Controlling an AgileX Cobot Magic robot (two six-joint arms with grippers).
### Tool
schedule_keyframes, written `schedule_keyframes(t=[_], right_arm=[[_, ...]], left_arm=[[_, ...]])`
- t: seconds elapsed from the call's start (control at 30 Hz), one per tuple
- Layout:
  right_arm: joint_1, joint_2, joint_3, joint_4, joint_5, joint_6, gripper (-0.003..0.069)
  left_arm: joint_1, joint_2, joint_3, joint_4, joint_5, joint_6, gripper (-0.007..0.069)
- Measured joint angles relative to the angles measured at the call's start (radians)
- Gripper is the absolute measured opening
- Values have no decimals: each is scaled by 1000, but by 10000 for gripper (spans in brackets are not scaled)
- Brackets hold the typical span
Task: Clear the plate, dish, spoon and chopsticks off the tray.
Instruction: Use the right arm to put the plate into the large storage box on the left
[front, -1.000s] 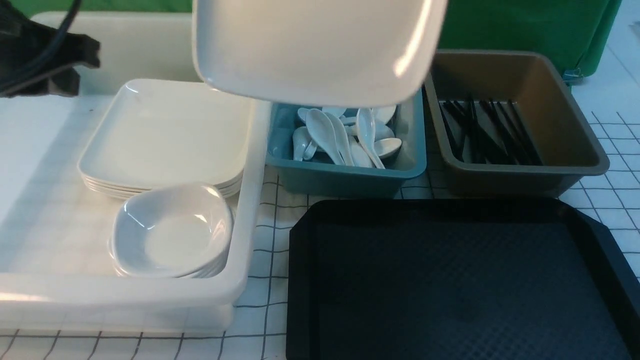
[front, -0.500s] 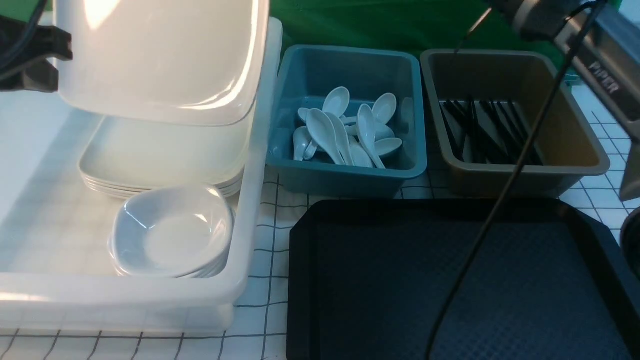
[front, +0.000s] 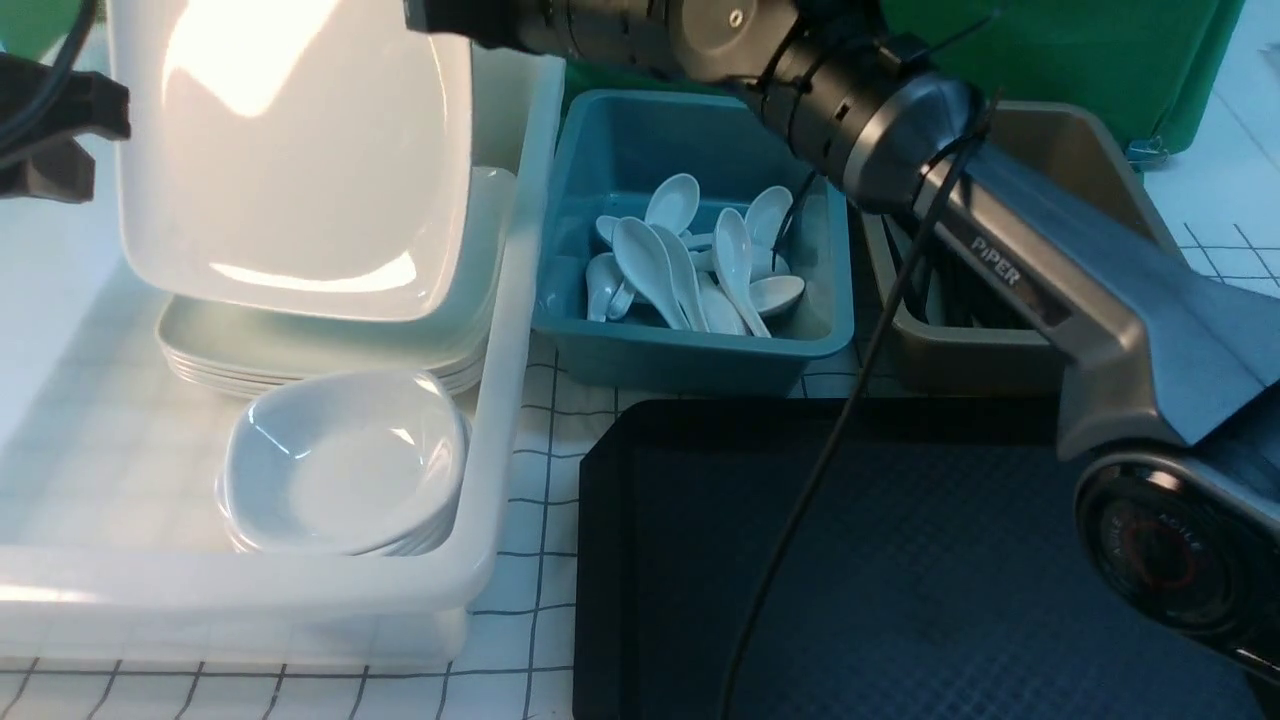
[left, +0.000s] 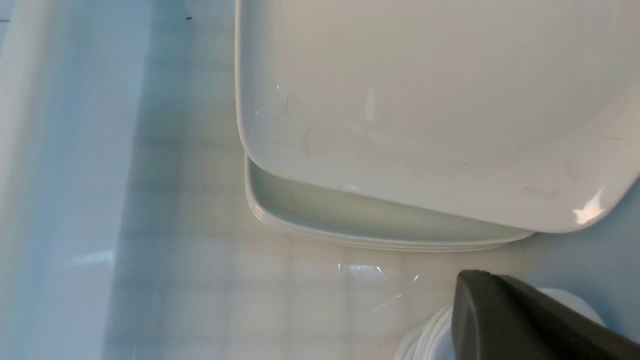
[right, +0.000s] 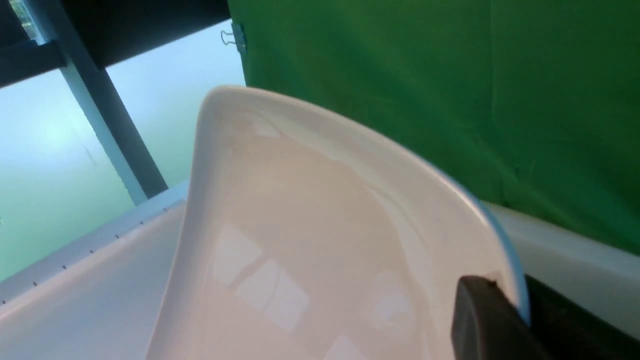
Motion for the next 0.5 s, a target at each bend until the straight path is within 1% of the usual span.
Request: schedule_keyframes(t=[0.3,0.5], right_arm=[[0,57,0,-1,-24,-14,31],[0,59,0,-64,-44,-14,43]], left_arm=[[0,0,0,1,0,0,1],[0,0,0,0,0,1,1]])
